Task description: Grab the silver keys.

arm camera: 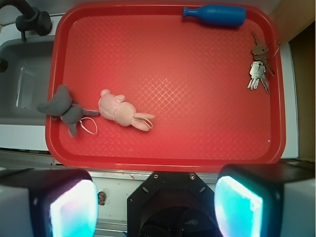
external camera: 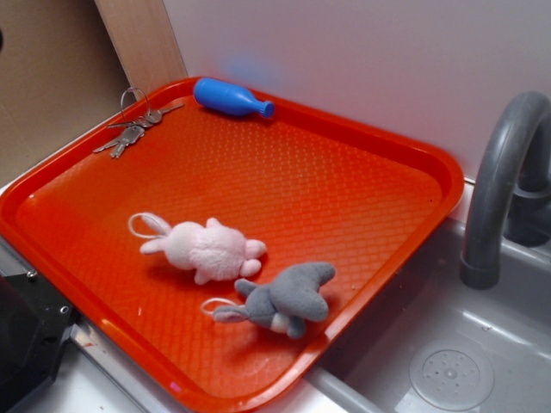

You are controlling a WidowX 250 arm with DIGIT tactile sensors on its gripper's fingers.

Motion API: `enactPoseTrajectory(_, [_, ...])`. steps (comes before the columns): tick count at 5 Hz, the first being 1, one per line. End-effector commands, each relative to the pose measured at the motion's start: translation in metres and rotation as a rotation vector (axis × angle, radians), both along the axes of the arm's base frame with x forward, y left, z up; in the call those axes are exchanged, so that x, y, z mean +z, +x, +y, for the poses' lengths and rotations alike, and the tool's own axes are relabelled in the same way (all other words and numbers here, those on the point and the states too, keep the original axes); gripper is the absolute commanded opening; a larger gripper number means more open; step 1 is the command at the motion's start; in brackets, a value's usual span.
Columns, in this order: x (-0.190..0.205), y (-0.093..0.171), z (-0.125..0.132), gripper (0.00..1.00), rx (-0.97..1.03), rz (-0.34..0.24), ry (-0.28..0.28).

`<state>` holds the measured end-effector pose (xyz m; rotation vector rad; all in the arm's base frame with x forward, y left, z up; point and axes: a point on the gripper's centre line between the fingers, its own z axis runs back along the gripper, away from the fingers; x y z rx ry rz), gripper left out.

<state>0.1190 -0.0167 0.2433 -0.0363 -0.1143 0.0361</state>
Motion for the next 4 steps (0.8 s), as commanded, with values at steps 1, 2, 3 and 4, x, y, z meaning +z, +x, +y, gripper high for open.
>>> enactPoseTrajectory(1, [0.000, 0.000, 0.000, 1.00, 0.000, 0.000, 0.000])
enactPoseTrajectory(2, [-0.017, 0.050, 0.018, 1.00, 0.087, 0.017, 0.031])
enactPoseTrajectory(3, [-0.029, 0.094, 0.043, 1.00, 0.173, 0.012, 0.050])
enactPoseTrajectory(4, [-0.040, 0.123, 0.073, 1.00, 0.268, 0.014, 0.095])
